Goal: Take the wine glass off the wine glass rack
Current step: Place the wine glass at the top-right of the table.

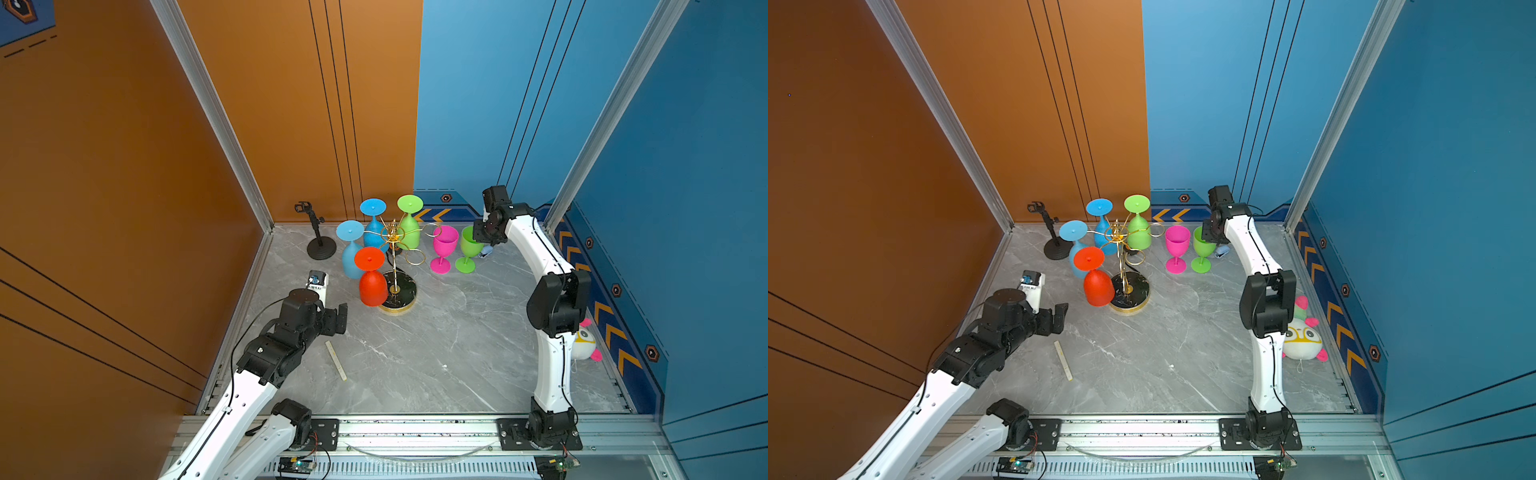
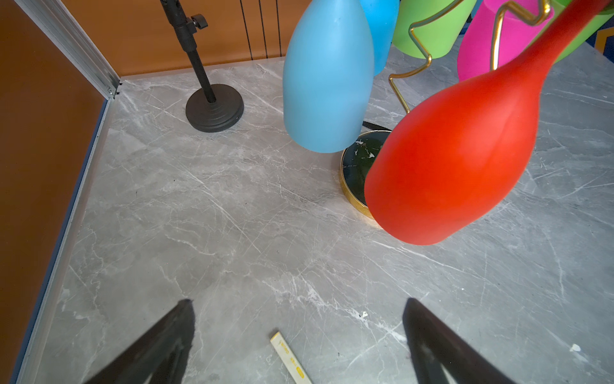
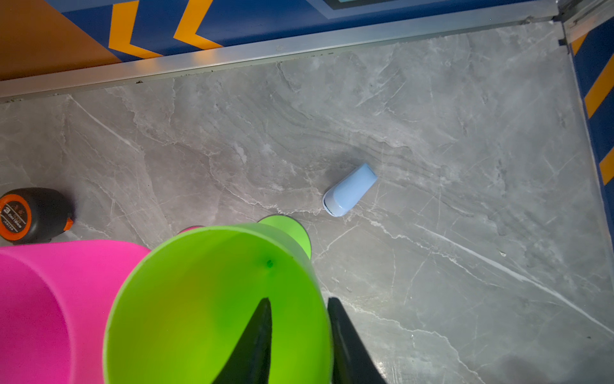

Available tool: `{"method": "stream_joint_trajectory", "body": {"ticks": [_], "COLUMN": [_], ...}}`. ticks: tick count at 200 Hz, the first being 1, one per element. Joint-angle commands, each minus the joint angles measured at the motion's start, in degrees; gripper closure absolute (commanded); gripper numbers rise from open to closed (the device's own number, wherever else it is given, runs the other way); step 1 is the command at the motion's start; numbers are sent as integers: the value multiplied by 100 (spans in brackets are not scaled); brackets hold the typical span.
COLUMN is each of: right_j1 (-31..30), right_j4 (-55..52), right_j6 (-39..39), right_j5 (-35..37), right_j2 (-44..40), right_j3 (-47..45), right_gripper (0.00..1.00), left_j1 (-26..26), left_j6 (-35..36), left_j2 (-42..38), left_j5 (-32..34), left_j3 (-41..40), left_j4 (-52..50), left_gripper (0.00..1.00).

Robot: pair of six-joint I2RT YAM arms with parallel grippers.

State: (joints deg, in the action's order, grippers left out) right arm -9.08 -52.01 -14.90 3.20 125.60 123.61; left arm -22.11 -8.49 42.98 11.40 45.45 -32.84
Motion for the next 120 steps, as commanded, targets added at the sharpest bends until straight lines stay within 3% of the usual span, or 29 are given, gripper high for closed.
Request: {"method": "stream_joint_trajectory", "body": {"ticks": [1,71,120], "right_j1": [11,-92,-317], "right_j4": [-127,-134,45], "right_j6": [-22,223,380], "right_j5": [-55,358,413], "right_j2": [4,-927,-2108], "right_j3": [258,-79,-1127], "right_gripper": [64,24,6], "left_j1": [75,325,694], "left_j6": [-7,-65,-179], "left_j2": [30,70,-34], "left_j5": [-159,-509,-887], "left_j3": [96,91,60], "left_j4": [14,118,258], "left_gripper": [2,2,2]}}
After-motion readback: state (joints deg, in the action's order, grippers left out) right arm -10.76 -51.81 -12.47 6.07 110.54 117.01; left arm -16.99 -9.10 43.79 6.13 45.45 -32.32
